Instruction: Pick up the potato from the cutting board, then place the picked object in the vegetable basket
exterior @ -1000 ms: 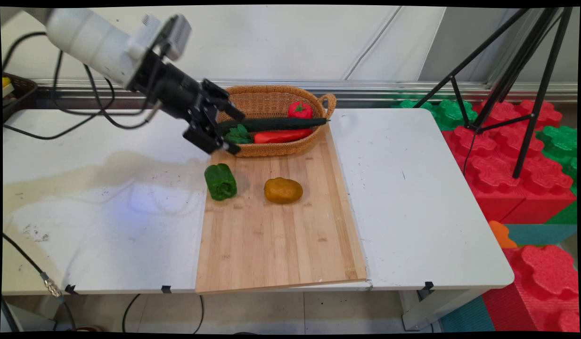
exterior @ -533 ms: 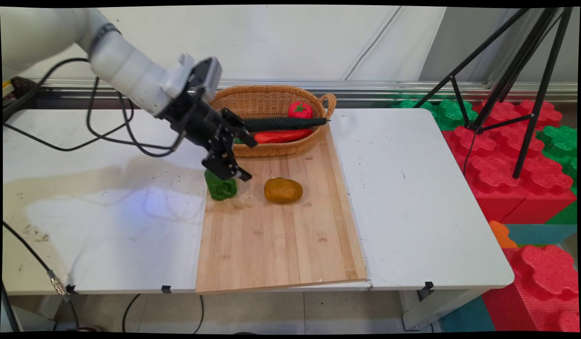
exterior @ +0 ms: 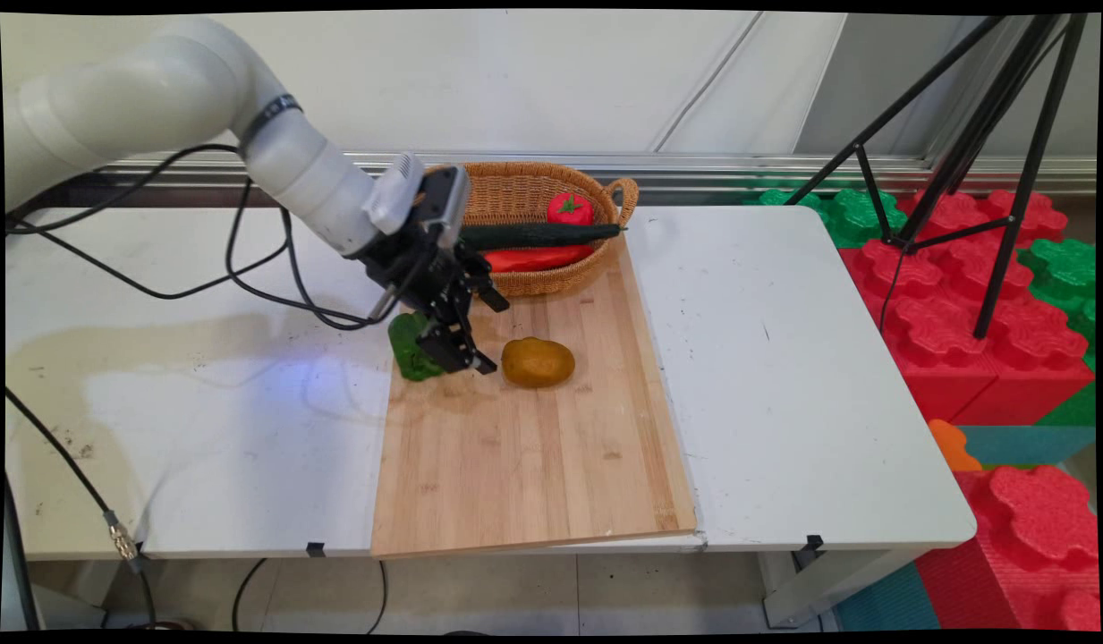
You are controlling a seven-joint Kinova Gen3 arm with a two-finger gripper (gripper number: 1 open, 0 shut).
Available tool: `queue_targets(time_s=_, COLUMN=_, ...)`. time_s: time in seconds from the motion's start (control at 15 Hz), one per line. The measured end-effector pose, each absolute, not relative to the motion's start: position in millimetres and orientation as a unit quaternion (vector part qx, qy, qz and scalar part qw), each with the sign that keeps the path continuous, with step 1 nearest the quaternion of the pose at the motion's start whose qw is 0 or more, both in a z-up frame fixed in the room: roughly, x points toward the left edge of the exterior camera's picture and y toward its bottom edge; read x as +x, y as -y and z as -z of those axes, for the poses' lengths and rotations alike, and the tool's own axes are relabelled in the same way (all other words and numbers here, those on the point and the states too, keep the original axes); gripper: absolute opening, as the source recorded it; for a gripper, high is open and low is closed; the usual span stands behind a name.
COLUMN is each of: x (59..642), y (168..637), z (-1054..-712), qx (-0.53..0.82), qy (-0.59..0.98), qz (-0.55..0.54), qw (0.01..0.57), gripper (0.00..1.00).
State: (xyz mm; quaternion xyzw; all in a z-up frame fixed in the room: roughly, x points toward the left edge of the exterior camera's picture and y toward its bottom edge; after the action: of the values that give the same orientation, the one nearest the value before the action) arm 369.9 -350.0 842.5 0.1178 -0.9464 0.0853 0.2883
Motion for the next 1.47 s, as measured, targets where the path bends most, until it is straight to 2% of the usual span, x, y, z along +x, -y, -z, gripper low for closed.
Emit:
queue_targets(time_s=0.93, x=324.7, y=384.3, z=-800.5, qx=0.095, qy=0.956, qz=-0.086, qw=0.266, gripper=1.00)
queue_targets(time_s=1.0, x=322.2, y=385.3, z=-799.0, qx=0.095, qy=0.956, qz=-0.085, qw=0.266, gripper=0.00)
queue_targets(time_s=1.47, x=314.4, y=387.0, z=-798.2, qx=0.097, qy=0.954, qz=-0.079, qw=0.272, gripper=0.00)
